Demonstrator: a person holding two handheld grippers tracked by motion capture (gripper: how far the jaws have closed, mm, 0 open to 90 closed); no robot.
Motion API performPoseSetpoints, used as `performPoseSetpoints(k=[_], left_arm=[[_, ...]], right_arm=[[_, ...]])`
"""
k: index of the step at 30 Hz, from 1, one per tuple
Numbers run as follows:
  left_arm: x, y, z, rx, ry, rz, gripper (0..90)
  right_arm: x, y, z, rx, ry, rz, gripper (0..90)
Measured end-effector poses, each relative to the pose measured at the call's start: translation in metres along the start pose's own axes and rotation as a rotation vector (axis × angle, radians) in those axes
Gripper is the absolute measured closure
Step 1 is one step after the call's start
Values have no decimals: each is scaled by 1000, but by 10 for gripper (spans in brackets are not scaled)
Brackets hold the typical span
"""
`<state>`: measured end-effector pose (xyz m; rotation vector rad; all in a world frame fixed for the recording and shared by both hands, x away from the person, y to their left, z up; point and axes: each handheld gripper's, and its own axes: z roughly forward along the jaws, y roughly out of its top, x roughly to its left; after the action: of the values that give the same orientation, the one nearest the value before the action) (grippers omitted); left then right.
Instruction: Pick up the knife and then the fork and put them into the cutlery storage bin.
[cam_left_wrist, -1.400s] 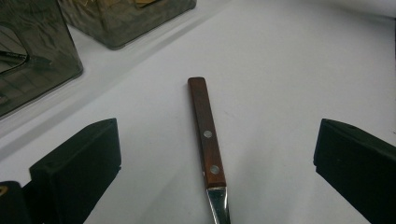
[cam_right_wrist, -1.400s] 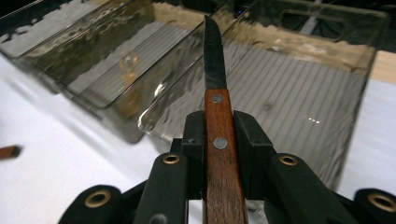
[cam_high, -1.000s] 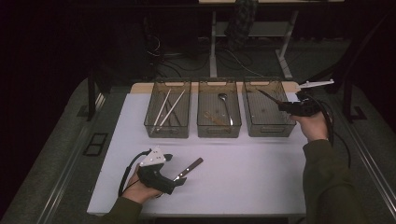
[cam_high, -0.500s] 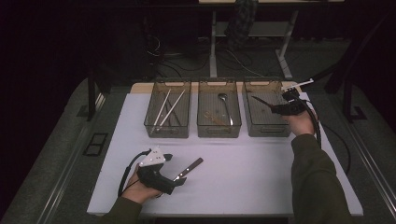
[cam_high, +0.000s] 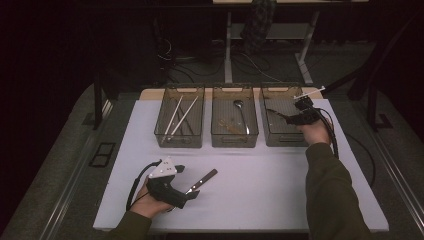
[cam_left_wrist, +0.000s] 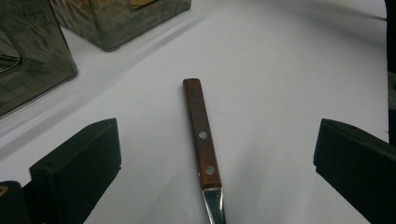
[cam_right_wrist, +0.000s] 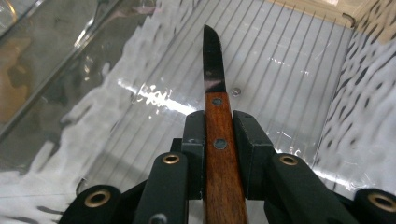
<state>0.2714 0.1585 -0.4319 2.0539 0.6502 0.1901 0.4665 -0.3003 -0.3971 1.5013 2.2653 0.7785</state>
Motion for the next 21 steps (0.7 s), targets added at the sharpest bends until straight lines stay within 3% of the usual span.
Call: performPoseSetpoints(k=[11, 17, 21], left_arm=[[0, 0, 0, 3, -2, 0, 0], [0, 0, 0, 2, -2, -1, 0], [0, 0, 0, 4, -2, -1, 0]], right_arm=[[0, -1, -2, -19, -18, -13, 692], [-1, -2, -6, -53, 4, 0, 616], [-2, -5, -14, -106, 33, 20, 546]])
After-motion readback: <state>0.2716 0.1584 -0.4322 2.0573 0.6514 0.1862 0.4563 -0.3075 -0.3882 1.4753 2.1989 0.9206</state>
